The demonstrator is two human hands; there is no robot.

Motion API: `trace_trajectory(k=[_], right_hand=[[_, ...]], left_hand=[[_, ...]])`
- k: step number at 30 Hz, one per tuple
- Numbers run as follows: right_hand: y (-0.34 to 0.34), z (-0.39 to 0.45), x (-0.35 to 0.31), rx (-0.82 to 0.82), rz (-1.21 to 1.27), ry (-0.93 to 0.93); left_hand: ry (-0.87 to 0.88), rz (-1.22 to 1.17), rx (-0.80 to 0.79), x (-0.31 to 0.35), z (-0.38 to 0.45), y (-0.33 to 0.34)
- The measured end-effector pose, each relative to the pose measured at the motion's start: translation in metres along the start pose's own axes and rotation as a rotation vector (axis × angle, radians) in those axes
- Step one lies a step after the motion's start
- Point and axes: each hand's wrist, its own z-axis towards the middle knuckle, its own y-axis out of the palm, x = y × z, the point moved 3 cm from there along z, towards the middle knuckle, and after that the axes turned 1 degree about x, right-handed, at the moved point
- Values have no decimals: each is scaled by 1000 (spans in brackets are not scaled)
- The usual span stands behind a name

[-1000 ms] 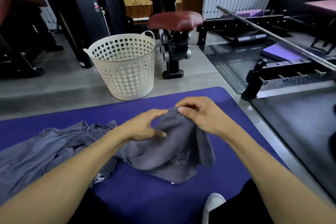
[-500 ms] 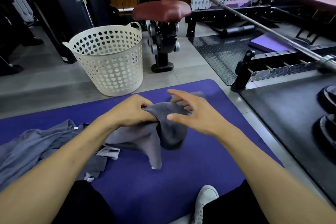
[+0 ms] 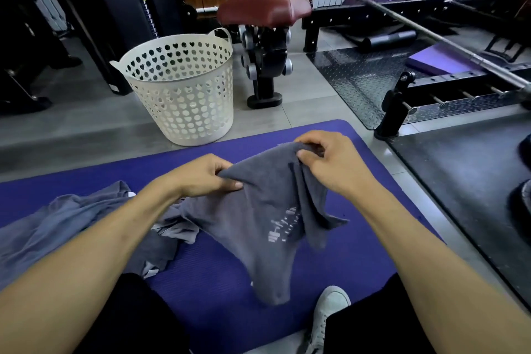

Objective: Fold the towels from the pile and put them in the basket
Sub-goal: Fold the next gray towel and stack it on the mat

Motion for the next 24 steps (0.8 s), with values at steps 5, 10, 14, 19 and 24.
trace_trajectory(k=[5,10,14,19,24], right_hand=[[17,-7,-12,-198,-84,-116],[25,-8,-24,-141,22,-154],[9,-8,-23,-1,155,-123],[2,-12,-25,88,192,-122],[-19,-9,-11,169,340,-56]], left_hand=[[70,-348,151,30,-15,-7],[130,-461,95,41,-32,-7],[106,-469,-62,24,-30,4],[17,-129,-169,-22,-3,31],[-8,-57,-13,-38,16,40]])
